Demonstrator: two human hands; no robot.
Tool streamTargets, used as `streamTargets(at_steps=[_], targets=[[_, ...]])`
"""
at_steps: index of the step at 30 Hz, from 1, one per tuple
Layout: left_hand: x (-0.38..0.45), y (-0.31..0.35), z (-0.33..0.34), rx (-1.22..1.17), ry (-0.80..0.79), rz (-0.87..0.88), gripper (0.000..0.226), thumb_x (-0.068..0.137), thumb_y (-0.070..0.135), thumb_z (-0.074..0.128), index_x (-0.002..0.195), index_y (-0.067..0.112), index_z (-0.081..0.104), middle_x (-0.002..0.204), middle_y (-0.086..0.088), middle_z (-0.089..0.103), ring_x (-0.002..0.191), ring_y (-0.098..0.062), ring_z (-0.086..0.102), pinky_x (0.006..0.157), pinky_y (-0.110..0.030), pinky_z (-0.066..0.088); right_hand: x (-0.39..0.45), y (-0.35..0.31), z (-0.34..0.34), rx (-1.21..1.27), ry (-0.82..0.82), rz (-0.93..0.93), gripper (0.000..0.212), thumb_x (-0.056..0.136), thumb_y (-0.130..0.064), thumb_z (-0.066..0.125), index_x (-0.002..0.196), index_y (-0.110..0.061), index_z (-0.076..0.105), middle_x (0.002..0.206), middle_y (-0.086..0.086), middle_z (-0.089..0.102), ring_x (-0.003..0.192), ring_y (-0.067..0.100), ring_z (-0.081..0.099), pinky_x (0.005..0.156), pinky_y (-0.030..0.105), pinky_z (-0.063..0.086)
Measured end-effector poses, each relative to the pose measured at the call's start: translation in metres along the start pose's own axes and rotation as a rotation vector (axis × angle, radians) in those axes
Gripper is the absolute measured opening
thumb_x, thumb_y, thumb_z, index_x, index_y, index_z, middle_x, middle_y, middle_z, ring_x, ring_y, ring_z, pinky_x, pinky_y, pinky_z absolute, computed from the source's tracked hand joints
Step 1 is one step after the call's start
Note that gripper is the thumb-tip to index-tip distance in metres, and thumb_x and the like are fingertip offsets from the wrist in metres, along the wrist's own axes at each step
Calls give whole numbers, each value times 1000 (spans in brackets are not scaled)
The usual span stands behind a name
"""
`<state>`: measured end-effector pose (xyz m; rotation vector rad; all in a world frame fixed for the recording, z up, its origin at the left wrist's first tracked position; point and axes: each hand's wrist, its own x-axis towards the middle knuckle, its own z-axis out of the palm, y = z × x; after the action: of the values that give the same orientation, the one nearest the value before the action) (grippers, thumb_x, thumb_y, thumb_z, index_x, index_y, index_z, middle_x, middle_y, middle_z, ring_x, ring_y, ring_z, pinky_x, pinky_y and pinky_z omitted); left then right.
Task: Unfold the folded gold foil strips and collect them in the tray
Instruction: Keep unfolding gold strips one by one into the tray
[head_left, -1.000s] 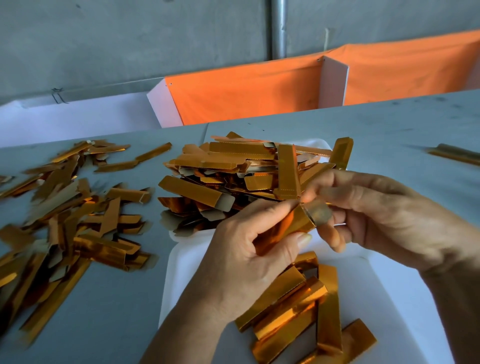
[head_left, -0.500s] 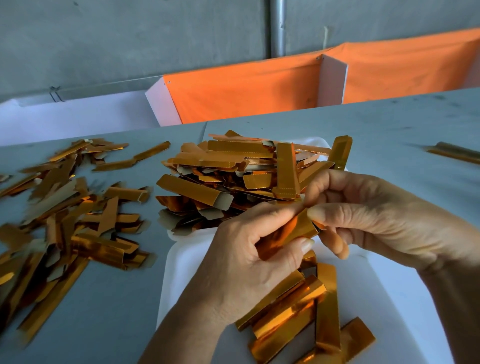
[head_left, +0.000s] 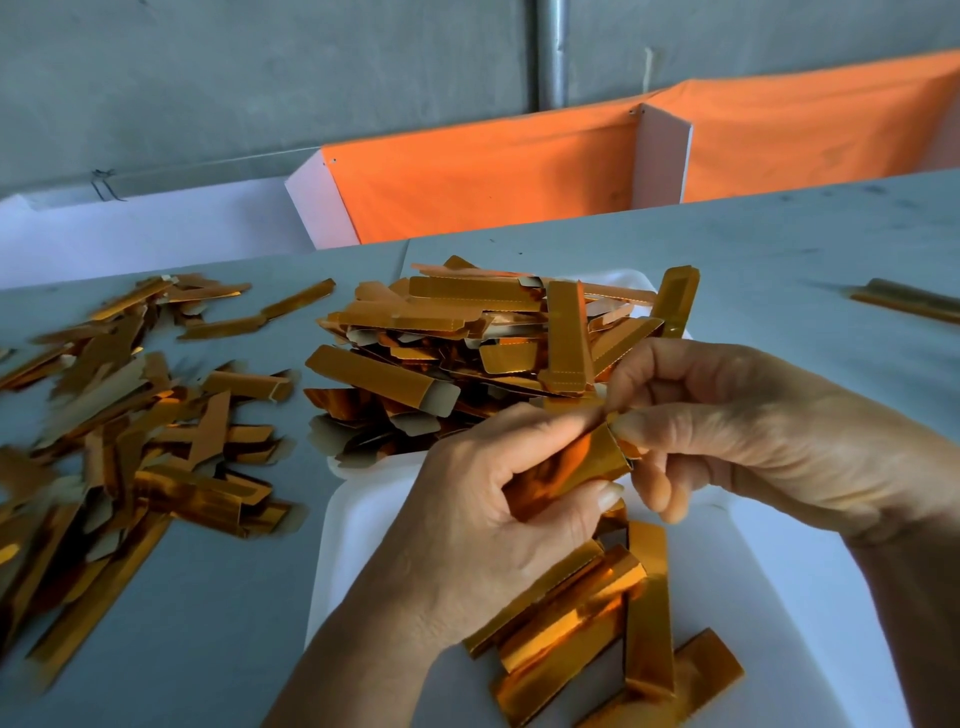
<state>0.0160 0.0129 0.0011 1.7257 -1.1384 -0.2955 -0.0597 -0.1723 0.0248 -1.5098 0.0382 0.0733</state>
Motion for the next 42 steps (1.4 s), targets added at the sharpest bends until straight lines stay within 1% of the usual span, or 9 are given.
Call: streamTargets(at_steps=[5,11,17,20,24,28,31,35,42], targets=[[0,-2,-1,35,-10,-12,44,82,30,63,125,27,59,108,15,63,104,-4,61,81,-17,52,2,0,4,-139,40,4,35,63,-20,68,90,-1,57,60,15,66,50,24,64,47,24,53],[1,-1,1,153,-37,24,40,84,33,59,123,21,62,98,12,58,89,-6,60,68,-10,46,1,-2,5,-189,27,24,35,60,-21,70,87,-3,57,60,14,65,52,24,64,48,24,52],[2,0,4,310,-43,78,47,88,40,50,132,24,54,100,12,51,88,-7,56,68,-15,48,6,4,8,-333,114,17,15,79,5,65,82,-7,57,57,8,62,48,19,59,48,23,48],[2,0,3,274,-21,72,45,88,36,51,132,26,53,99,14,52,85,-6,57,64,-11,45,3,3,8,-257,83,-35,13,82,-3,69,77,-12,62,58,9,62,49,19,59,49,22,48],[2,1,3,237,-18,80,46,88,34,55,133,27,52,99,14,53,85,-6,57,64,-9,43,1,2,2,-58,-31,-47,7,74,-11,65,73,-17,68,65,18,59,50,20,58,48,21,48],[2,2,3,235,-14,91,43,88,33,56,131,25,55,98,16,53,82,-5,57,63,-8,42,3,6,-2,-103,-39,-40,8,72,-11,69,76,-18,68,81,33,59,47,16,55,47,20,45],[3,3,4,231,-20,108,41,90,35,55,130,24,56,97,15,53,82,-5,57,63,-6,41,5,10,-6,-58,-73,-57,15,71,-10,79,78,-15,68,77,20,60,46,13,51,44,19,42],[2,4,5,223,-43,121,37,91,33,54,127,22,57,94,15,52,79,-3,55,61,-5,38,3,10,-9,64,-155,-57,7,72,-14,69,78,-14,67,71,8,61,48,12,50,47,18,43],[1,1,6,300,-7,136,52,88,45,46,134,22,51,102,16,52,94,-4,56,70,-11,48,5,9,-3,-67,-45,-34,13,69,-6,65,75,-18,65,92,39,57,46,12,50,46,20,41]])
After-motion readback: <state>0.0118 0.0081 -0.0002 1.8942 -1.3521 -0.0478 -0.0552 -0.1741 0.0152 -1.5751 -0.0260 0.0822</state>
